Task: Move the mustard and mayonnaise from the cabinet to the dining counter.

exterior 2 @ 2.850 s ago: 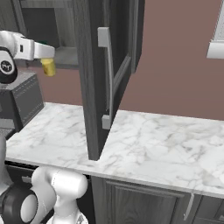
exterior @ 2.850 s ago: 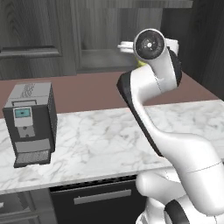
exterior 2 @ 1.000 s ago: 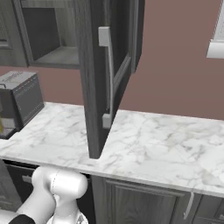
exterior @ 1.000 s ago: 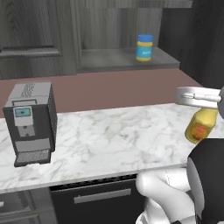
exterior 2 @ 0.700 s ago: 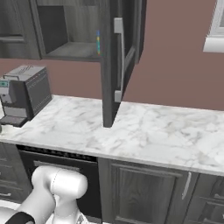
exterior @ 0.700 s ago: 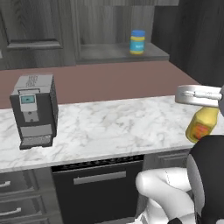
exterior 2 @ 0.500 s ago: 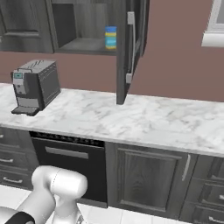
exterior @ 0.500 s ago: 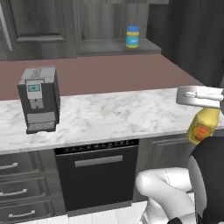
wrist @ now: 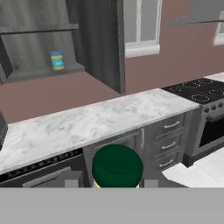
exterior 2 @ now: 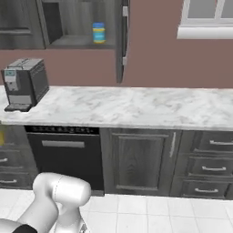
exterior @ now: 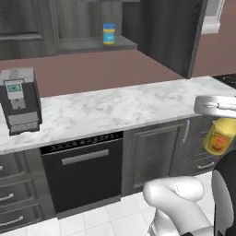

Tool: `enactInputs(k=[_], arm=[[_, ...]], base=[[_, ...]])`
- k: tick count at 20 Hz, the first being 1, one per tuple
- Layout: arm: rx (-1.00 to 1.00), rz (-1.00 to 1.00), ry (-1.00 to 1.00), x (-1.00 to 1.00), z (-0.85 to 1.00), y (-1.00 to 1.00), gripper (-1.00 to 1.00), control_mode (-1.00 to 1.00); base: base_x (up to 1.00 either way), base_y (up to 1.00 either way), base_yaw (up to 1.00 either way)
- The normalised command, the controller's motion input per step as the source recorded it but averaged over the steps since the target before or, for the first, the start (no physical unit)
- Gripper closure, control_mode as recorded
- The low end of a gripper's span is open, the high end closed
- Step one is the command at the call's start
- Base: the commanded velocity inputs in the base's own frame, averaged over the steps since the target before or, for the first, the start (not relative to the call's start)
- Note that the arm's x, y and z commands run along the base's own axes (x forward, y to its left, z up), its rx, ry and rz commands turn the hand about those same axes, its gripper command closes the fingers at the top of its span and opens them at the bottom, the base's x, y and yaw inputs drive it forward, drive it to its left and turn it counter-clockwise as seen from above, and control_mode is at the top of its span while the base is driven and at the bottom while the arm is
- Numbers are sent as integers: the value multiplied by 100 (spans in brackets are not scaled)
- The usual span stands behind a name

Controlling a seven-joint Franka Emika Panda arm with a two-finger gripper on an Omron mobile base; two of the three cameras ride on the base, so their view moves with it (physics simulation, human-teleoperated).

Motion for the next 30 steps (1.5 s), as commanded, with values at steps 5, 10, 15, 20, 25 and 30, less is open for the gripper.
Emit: enactInputs(k=[5,10,15,20,25,30], arm=[[0,0,0,0,0,0,100,100],[0,0,0,0,0,0,100,100],[0,0,0,0,0,0,100,100],[0,0,0,0,0,0,100,100],[0,0,0,0,0,0,100,100],[0,0,0,0,0,0,100,100]], base=[[0,0,-75],[0,0,-74],[0,0,-73],[0,-7,-71],[0,-9,-66],[0,-2,-62]])
